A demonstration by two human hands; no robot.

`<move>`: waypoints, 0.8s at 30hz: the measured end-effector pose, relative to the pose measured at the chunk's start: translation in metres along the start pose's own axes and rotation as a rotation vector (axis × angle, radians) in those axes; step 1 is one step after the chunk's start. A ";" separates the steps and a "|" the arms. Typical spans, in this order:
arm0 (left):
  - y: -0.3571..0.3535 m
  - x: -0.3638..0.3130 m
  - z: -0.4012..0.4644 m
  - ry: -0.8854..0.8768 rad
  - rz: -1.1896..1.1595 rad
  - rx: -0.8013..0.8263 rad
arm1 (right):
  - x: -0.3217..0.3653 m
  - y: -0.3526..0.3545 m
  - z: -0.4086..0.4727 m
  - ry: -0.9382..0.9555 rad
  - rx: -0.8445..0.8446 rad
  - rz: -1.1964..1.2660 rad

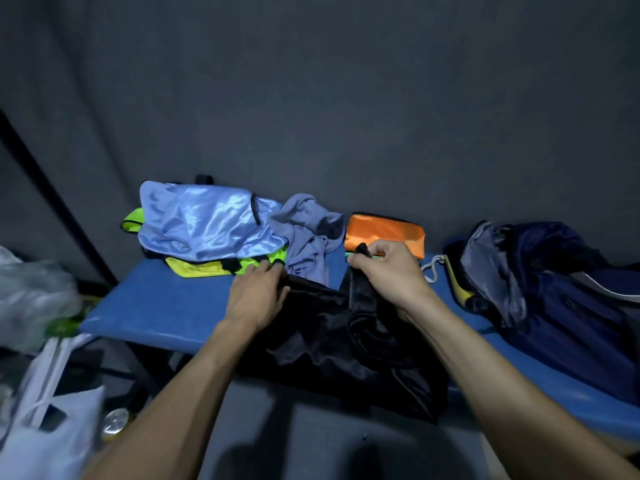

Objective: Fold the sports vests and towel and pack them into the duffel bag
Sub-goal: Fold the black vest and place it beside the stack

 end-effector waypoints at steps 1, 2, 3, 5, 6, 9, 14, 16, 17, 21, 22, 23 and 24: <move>-0.003 0.009 0.004 0.043 -0.013 0.021 | -0.003 -0.001 0.000 0.000 0.007 -0.012; -0.007 0.014 0.007 0.064 -0.024 0.048 | -0.007 -0.001 0.000 -0.001 0.015 -0.029; -0.011 0.016 0.010 0.064 -0.034 0.068 | -0.010 -0.002 0.000 0.003 0.021 -0.038; -0.012 0.015 0.015 0.046 -0.053 0.063 | -0.016 -0.001 -0.001 0.004 0.026 -0.046; -0.011 0.014 0.016 0.039 -0.060 0.042 | -0.018 -0.001 0.000 0.006 0.023 -0.046; -0.007 0.014 0.021 0.027 -0.071 0.017 | -0.027 -0.001 0.005 0.015 0.026 -0.022; -0.003 0.018 0.022 -0.045 -0.110 -0.009 | -0.045 -0.004 0.011 0.009 0.028 0.038; -0.002 0.021 0.021 -0.077 -0.169 -0.021 | -0.048 -0.007 0.014 0.018 0.039 0.069; -0.003 0.022 0.020 -0.106 -0.181 -0.028 | -0.050 -0.009 0.016 0.026 0.048 0.078; -0.004 0.019 0.018 -0.177 -0.167 -0.079 | -0.056 -0.018 0.021 0.030 0.087 0.097; -0.003 0.017 0.018 -0.186 -0.156 -0.094 | -0.056 -0.020 0.022 0.030 0.091 0.098; -0.003 0.014 0.018 -0.199 -0.138 -0.106 | -0.056 -0.022 0.023 0.033 0.092 0.097; -0.004 0.011 0.018 -0.214 -0.112 -0.117 | -0.056 -0.024 0.023 0.035 0.091 0.095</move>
Point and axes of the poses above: each hand's wrist, its own z-axis towards the middle knuckle, its own y-axis out of the back of the hand, x = y × z, the point moved 8 cm from there along z, towards the middle knuckle, and after that the axes turned 8 degrees about z, right-handed, at the moved point
